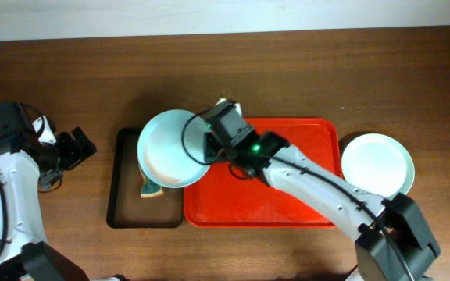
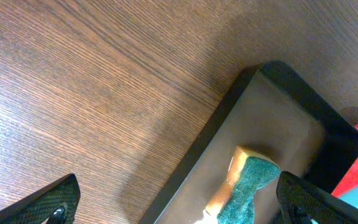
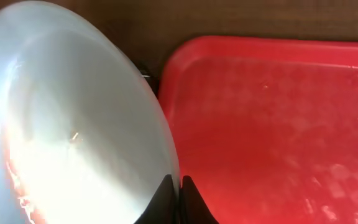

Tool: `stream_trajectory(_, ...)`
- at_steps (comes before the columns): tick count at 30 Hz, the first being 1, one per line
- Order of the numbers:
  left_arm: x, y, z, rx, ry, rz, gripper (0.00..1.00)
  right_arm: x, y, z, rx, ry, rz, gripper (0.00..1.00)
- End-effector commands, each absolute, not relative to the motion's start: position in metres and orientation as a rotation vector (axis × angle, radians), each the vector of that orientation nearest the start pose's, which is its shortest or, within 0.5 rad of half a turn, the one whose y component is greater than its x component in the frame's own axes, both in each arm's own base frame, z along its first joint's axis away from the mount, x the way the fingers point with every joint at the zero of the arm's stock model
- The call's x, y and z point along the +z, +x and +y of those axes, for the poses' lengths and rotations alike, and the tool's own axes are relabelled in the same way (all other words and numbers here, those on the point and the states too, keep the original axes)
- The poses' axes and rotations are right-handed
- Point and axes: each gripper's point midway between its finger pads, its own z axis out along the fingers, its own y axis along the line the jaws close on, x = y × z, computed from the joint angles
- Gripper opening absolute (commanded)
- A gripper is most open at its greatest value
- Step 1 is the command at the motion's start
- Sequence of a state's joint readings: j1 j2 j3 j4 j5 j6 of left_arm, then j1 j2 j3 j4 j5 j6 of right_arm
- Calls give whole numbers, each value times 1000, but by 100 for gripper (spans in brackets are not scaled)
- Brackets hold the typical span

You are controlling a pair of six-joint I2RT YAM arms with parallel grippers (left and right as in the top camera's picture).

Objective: Clean dirty plates on tray and stack at the side
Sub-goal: 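Lift the scrubbed plate with the right gripper and tilt it over the black tray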

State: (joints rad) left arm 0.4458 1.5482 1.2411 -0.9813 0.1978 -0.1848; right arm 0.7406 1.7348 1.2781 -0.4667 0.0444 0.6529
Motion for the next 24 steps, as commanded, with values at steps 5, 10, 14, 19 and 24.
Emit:
stream_trajectory(5,137,320,113,-247,-842,2668,99,133,350,305,419,-66,2496,4)
stream_trajectory(10,137,320,113,-247,-842,2668,99,133,351,306,425,-65,2490,4)
stream_trajectory(14,137,320,113,-247,-842,2668,99,136,356,310,444,-59,2463,4)
stream_trajectory(19,137,320,113,-247,-842,2668,99,126,362,315,439,-56,2461,4)
stream_trajectory(24,137,320,113,-247,-842,2668,99,129,370,318,447,-44,2423,4)
